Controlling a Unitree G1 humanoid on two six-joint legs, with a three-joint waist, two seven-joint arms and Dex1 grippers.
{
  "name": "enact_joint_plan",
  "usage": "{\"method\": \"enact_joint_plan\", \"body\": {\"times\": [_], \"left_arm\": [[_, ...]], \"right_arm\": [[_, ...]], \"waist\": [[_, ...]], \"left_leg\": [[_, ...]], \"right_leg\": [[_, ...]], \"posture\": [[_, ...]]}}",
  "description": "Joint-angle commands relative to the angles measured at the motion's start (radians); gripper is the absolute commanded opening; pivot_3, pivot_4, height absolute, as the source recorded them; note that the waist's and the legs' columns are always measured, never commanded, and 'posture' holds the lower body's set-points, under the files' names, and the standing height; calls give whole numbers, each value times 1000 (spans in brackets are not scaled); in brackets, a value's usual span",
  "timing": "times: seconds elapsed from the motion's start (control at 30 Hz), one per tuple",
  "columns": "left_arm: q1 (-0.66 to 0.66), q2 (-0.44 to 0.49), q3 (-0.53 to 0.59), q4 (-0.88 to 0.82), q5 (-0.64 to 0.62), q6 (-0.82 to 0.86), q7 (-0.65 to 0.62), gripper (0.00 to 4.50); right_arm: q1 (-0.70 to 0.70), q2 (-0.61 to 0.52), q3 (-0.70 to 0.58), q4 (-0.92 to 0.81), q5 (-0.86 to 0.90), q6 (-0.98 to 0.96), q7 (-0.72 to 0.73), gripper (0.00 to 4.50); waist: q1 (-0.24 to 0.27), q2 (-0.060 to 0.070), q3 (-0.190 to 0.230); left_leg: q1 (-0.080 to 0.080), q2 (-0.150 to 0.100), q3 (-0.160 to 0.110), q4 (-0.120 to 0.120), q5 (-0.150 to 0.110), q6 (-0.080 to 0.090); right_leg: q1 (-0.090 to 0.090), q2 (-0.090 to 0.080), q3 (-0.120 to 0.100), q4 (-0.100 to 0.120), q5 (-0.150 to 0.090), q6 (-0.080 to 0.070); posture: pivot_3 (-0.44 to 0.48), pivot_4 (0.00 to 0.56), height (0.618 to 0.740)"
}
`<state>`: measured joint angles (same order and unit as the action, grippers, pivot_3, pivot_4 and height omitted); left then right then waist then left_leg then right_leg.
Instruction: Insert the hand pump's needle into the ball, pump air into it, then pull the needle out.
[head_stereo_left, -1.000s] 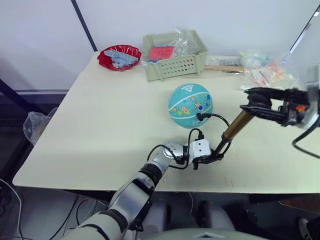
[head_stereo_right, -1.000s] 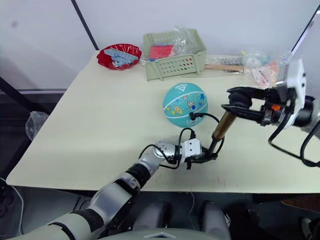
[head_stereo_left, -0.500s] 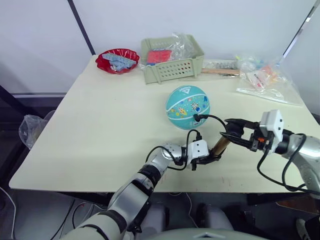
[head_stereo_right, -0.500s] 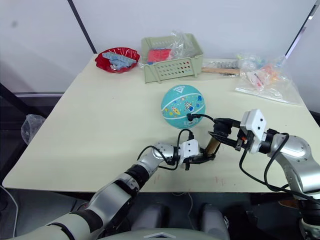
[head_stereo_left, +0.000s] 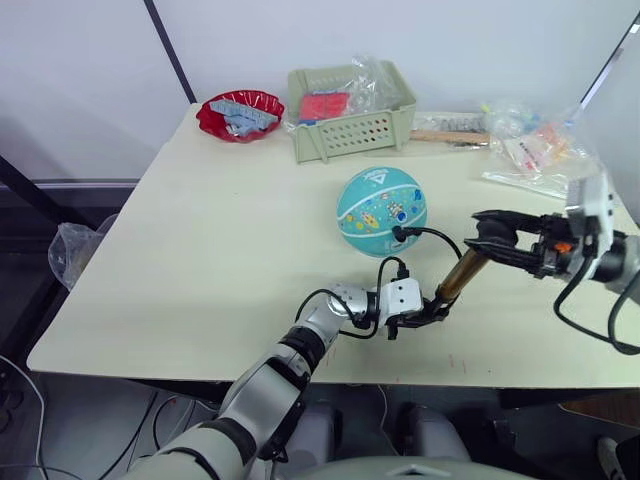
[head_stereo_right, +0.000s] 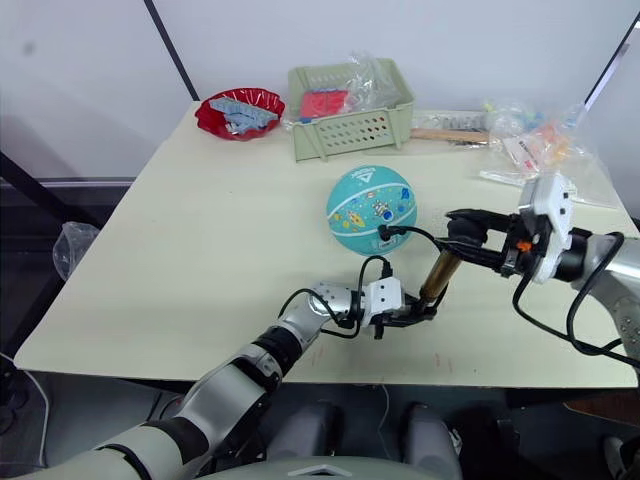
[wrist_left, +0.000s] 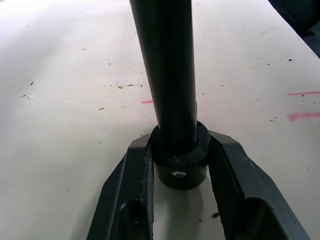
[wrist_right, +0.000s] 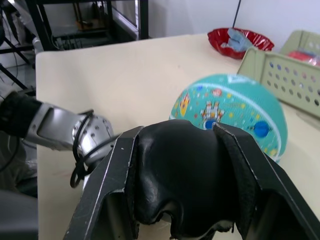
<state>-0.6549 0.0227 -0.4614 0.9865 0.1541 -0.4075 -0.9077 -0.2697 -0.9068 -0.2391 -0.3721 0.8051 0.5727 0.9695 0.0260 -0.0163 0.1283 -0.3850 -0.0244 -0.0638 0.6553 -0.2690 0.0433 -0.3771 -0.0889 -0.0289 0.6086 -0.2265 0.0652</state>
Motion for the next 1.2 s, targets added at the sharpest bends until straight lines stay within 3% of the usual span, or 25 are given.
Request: {"method": "enact_joint_plan", "body": {"times": [0.03, 0.23, 0.5, 0.8, 1.0, 1.2], "left_arm": [[67, 47, -49, 128, 92, 76, 2, 1068], [67, 45, -48, 132, 95, 75, 4, 1068], [69, 42, -46, 132, 97, 76, 9, 1068], [68, 43, -43, 131, 94, 79, 14, 1068], [64, 43, -43, 131, 93, 79, 13, 1068], [63, 46, -42, 131, 93, 79, 11, 1068]], "right_arm": [[-109, -68, -132, -21, 76, 31, -14, 1628], [-191, -73, -123, -2, 73, 46, -58, 1628], [6, -41, -8, -22, -27, 13, 0, 1628], [155, 115, 116, 71, -190, -161, 6, 1628], [193, 191, 184, 131, -277, -264, 16, 1628], [192, 166, 175, 125, -315, -311, 32, 1628]], "waist": [[0, 2, 2], [0, 0, 3], [0, -4, 0], [-5, -11, -8], [-6, -13, -11], [-5, -12, -11]], "left_leg": [[0, 0, 0, 0, 0, 0], [0, 0, 0, 0, 0, 0], [2, 0, 0, 0, 0, 0], [4, 1, 1, 0, 0, 0], [4, 1, 0, 0, 0, 0], [4, 1, 0, 0, 0, 0]], "right_leg": [[0, 0, 0, 0, 0, 0], [0, 0, 0, 0, 0, 0], [1, 0, 0, 0, 0, 0], [2, 1, 1, 1, 0, 0], [2, 1, 1, 1, 0, 0], [2, 2, 0, 1, 0, 0]], "posture": [[0, 150, 740], [0, 150, 740], [0, 150, 740], [0, 150, 740], [0, 150, 740], [0, 150, 740]]}}
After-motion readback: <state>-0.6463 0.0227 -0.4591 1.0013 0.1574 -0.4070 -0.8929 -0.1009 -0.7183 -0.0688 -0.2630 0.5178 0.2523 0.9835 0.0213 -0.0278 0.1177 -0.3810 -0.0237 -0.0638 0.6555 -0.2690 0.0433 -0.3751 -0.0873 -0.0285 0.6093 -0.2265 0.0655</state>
